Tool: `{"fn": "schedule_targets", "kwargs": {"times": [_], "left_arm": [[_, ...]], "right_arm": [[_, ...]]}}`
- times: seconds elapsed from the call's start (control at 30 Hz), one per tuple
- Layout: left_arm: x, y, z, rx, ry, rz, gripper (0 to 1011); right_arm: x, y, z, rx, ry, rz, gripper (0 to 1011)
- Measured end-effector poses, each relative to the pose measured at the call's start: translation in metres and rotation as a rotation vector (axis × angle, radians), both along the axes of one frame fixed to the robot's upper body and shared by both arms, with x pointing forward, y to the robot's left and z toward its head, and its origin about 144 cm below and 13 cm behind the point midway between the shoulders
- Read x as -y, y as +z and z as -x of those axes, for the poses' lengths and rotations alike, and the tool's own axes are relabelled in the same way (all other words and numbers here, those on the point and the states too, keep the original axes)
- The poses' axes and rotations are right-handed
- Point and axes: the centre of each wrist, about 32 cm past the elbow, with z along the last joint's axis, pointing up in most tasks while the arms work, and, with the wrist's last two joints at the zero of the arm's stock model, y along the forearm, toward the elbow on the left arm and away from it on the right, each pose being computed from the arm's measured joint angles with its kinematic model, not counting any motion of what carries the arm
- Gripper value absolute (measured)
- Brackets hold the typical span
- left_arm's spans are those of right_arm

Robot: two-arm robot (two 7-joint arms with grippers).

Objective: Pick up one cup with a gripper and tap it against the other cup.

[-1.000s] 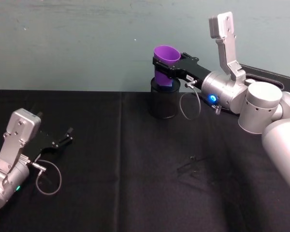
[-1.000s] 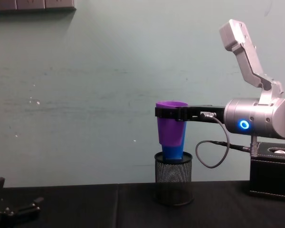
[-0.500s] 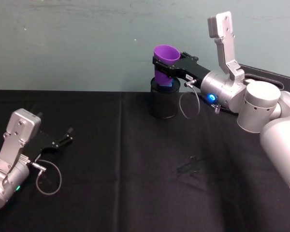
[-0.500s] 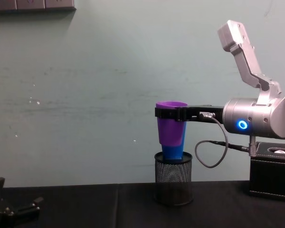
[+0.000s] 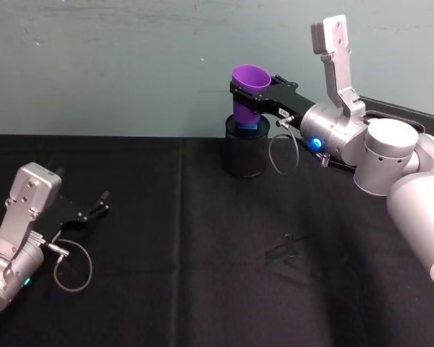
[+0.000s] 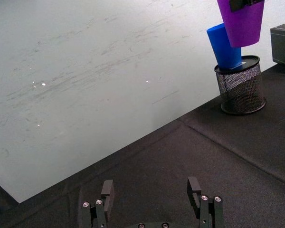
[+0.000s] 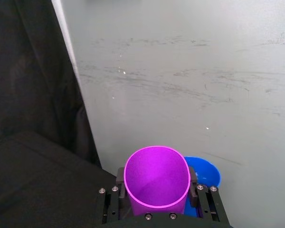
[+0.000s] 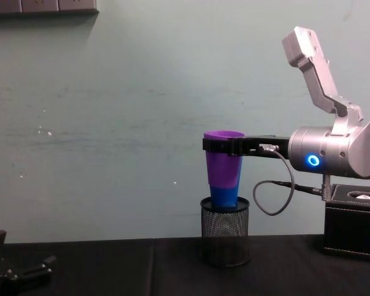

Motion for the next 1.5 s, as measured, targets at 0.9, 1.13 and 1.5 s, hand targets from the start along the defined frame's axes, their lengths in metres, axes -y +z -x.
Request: {"fn": "schedule_targets", "kwargs": {"times": [0.9,1.13,1.5], "left_arm": [[0.0,0.0,0.0,0.0,0.0,0.0,1012],[0.0,0.0,0.0,0.0,0.0,0.0,1011],[0.0,0.0,0.0,0.0,0.0,0.0,1011]], "right_arm": [[0.0005,-0.0009,-0.005,0.006,0.009,-0.005,726],[0.0006,-0.0012,-0.0048,0.005,0.009,-0.004,726],[0.0006,-0.0013,-0.0046,0.004,0.008,-0.004,726]]}}
